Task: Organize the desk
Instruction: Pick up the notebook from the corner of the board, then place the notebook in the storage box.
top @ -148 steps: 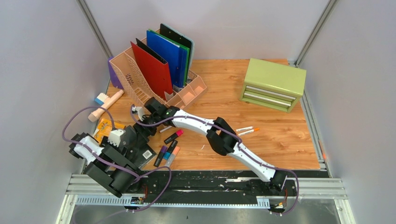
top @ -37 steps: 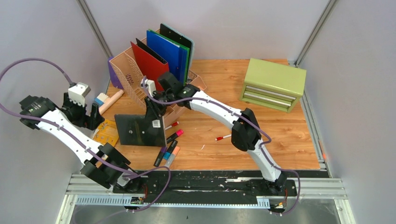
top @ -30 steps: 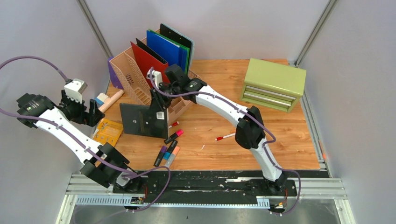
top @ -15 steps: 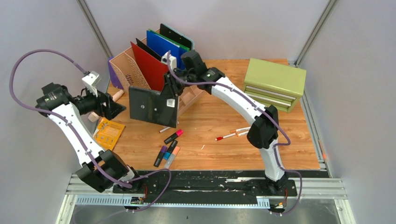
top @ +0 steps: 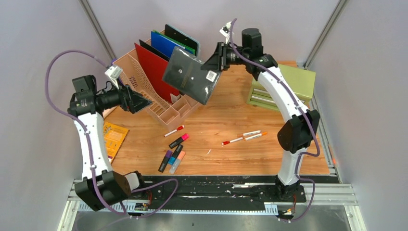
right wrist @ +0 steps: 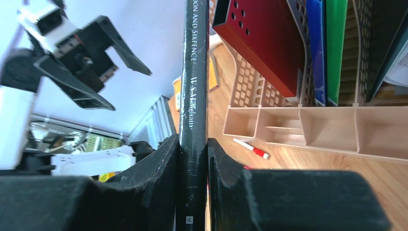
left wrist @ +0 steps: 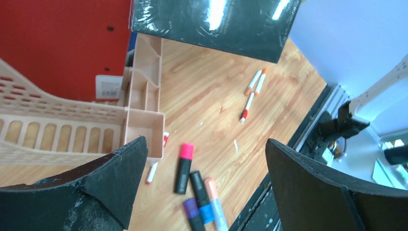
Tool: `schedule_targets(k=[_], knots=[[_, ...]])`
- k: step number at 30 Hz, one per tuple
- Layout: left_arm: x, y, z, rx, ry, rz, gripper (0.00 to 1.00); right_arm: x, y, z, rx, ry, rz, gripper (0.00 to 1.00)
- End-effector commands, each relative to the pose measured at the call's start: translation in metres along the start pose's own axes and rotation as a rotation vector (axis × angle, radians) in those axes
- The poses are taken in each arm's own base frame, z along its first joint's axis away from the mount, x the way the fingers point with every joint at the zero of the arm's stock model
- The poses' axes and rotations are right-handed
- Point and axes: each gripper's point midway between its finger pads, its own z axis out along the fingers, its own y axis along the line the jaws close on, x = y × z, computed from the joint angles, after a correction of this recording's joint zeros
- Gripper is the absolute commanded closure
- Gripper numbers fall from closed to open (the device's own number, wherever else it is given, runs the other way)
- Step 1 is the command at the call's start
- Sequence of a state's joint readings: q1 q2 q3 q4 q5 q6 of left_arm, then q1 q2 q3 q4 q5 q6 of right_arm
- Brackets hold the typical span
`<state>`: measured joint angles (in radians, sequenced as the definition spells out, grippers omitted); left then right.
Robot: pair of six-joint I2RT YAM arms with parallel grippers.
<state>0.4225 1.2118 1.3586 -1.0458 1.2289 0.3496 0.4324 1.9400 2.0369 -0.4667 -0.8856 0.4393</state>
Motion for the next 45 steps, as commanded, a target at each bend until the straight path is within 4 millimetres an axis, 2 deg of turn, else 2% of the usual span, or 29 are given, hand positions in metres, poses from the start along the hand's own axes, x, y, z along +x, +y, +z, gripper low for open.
schedule_targets(k=[1, 2, 5, 6, 7, 12, 15, 16, 17, 18, 22, 27, 32, 35, 36, 38, 40, 41, 44, 45], knots=[[-0.048, -0.016, 0.019, 0.005, -0.144, 0.036, 0.00, -0.038, 0.087, -0.048, -0.228, -0.089, -0.066, 1.00], [-0.054, -0.016, 0.022, 0.011, -0.162, 0.061, 0.00, -0.039, 0.091, -0.053, -0.250, -0.086, -0.040, 1.00], [-0.052, -0.018, 0.041, 0.032, -0.162, 0.002, 0.00, -0.041, 0.097, -0.064, -0.295, -0.082, -0.013, 1.00], [-0.058, -0.023, 0.047, 0.045, -0.181, 0.008, 0.00, -0.041, 0.097, -0.066, -0.304, -0.081, -0.006, 1.00], [-0.055, -0.022, 0.052, 0.053, -0.182, -0.009, 0.00, -0.040, 0.099, -0.068, -0.316, -0.076, -0.002, 1.00], [-0.071, -0.038, 0.078, 0.150, -0.230, -0.049, 0.00, -0.042, 0.103, -0.071, -0.355, -0.072, -0.003, 1.00], [-0.077, -0.047, 0.088, 0.196, -0.258, -0.055, 0.00, -0.040, 0.103, -0.071, -0.373, -0.065, 0.011, 1.00], [-0.073, -0.046, 0.091, 0.204, -0.258, -0.077, 0.00, -0.038, 0.102, -0.070, -0.376, -0.064, 0.019, 1.00], [-0.079, -0.051, 0.091, 0.230, -0.287, -0.073, 0.00, -0.037, 0.100, -0.069, -0.380, -0.061, 0.029, 1.00], [-0.076, -0.049, 0.094, 0.237, -0.290, -0.092, 0.00, -0.035, 0.098, -0.069, -0.387, -0.057, 0.039, 1.00], [-0.083, -0.055, 0.098, 0.272, -0.343, -0.079, 0.02, -0.028, 0.093, -0.066, -0.415, -0.045, 0.076, 1.00], [-0.080, -0.061, 0.097, 0.296, -0.339, -0.078, 0.27, -0.025, 0.088, -0.062, -0.406, -0.042, 0.079, 1.00], [-0.077, -0.068, 0.094, 0.329, -0.333, -0.077, 0.46, -0.021, 0.082, -0.060, -0.398, -0.044, 0.085, 1.00], [-0.078, -0.075, 0.091, 0.357, -0.329, -0.058, 0.67, -0.016, 0.077, -0.057, -0.396, -0.039, 0.076, 1.00], [-0.078, -0.079, 0.089, 0.374, -0.317, -0.044, 0.81, -0.012, 0.077, -0.056, -0.399, -0.033, 0.066, 1.00], [-0.075, -0.085, 0.087, 0.403, -0.279, -0.016, 0.98, -0.004, 0.076, -0.054, -0.410, -0.017, 0.026, 1.00], [-0.075, -0.093, 0.083, 0.427, -0.237, 0.033, 1.00, 0.007, 0.074, -0.053, -0.425, 0.011, -0.033, 1.00], [-0.071, -0.093, 0.083, 0.427, -0.211, 0.019, 1.00, 0.014, 0.074, -0.053, -0.438, 0.030, -0.065, 1.00], [-0.066, -0.103, 0.076, 0.457, -0.164, 0.121, 1.00, 0.031, 0.069, -0.053, -0.452, 0.060, -0.160, 1.00], [-0.058, -0.100, 0.076, 0.451, -0.136, 0.134, 1.00, 0.034, 0.066, -0.053, -0.446, 0.061, -0.191, 0.97]])
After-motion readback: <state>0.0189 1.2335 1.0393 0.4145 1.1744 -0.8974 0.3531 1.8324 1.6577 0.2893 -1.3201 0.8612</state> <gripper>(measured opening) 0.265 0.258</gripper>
